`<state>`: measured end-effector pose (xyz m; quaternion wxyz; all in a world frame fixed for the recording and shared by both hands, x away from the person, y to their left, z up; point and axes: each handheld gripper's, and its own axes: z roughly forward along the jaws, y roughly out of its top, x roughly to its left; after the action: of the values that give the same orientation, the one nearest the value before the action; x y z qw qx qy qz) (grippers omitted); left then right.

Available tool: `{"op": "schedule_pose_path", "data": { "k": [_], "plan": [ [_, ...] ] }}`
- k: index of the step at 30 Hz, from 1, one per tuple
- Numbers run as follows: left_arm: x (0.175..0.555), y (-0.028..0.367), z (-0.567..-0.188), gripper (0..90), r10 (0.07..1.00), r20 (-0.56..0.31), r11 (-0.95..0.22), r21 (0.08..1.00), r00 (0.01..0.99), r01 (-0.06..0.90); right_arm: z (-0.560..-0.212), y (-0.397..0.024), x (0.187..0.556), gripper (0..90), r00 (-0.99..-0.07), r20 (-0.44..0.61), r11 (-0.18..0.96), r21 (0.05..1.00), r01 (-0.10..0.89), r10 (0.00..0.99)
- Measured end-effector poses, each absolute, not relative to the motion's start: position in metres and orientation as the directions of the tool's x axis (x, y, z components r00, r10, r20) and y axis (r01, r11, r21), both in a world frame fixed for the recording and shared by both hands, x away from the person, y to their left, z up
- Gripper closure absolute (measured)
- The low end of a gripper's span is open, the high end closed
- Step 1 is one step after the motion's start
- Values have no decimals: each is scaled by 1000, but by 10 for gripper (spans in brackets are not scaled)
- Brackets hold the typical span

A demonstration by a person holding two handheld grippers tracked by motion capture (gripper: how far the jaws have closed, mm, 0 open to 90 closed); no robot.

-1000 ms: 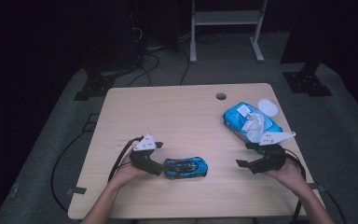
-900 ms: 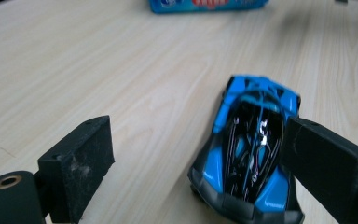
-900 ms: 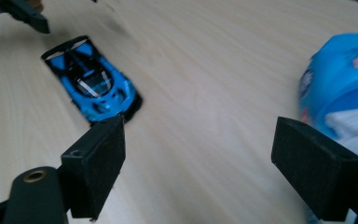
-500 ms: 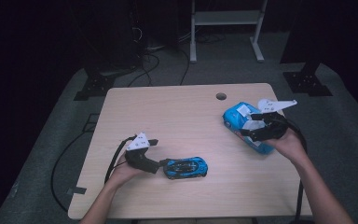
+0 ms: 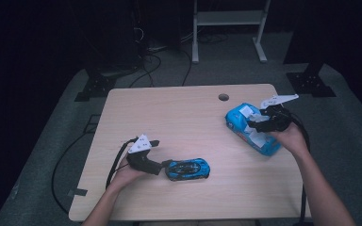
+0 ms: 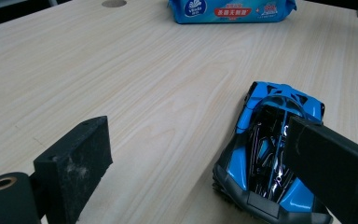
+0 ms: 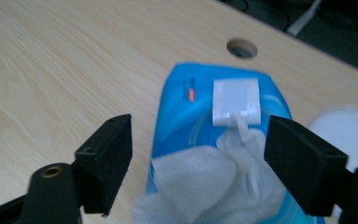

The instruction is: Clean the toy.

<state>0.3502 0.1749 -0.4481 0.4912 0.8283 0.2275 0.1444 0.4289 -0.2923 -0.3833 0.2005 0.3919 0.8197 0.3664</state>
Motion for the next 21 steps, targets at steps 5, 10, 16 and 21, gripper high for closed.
{"op": "schedule_pose_path", "data": {
  "k": [5, 10, 16, 21],
  "plan": [
    [348, 173, -453, 72, 495, 20, -412, 885, 869, 215, -396, -298, 432, 341, -570, -51, 409, 749, 522, 820],
    [347, 175, -455, 73, 493, 44, -413, 891, 869, 189, -404, -302, 435, 428, -528, -51, 386, 742, 548, 848],
    [345, 174, -457, 73, 488, 65, -429, 886, 870, 175, -413, -305, 438, 563, -507, -38, 369, 733, 572, 861],
    [346, 175, -457, 73, 488, 60, -428, 886, 871, 179, -417, -309, 437, 744, -498, -18, 349, 735, 581, 867]
  ]
}}
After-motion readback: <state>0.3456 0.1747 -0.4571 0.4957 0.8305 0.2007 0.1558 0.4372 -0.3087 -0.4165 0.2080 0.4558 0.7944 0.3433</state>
